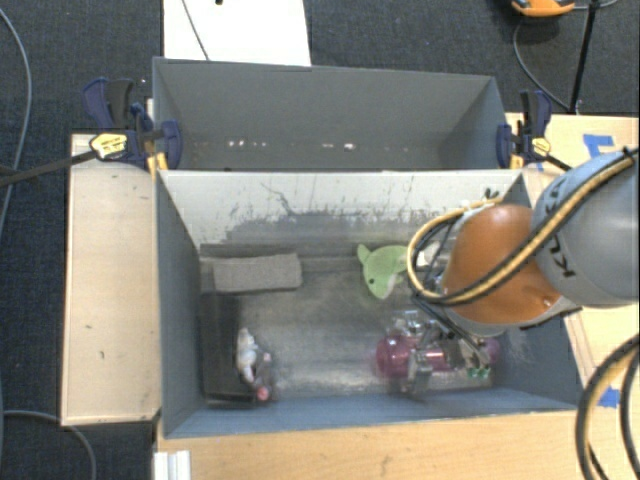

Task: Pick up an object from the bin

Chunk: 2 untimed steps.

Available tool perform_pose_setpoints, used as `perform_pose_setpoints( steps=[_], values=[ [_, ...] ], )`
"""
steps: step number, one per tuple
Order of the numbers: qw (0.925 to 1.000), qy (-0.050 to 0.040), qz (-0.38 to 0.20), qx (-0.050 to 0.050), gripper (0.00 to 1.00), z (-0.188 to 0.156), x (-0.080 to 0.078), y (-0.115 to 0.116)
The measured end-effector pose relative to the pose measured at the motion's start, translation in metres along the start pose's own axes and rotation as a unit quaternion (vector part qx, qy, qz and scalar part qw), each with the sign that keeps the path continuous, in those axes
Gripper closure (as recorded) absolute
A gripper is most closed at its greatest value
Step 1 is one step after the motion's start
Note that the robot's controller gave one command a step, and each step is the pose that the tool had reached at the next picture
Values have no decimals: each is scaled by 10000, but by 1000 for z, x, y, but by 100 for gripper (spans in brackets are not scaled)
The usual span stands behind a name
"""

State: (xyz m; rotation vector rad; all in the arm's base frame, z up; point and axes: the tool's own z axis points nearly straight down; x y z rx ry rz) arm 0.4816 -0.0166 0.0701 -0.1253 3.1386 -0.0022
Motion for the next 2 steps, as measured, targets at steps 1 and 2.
perform_pose_setpoints(
  steps=[1, 2],
  values=[
    [9830, -1, -1835, -4, 100, -146, -27, -21],
    [9766, -43, -2150, 17, 100, -177, -33, -26]
  ],
)
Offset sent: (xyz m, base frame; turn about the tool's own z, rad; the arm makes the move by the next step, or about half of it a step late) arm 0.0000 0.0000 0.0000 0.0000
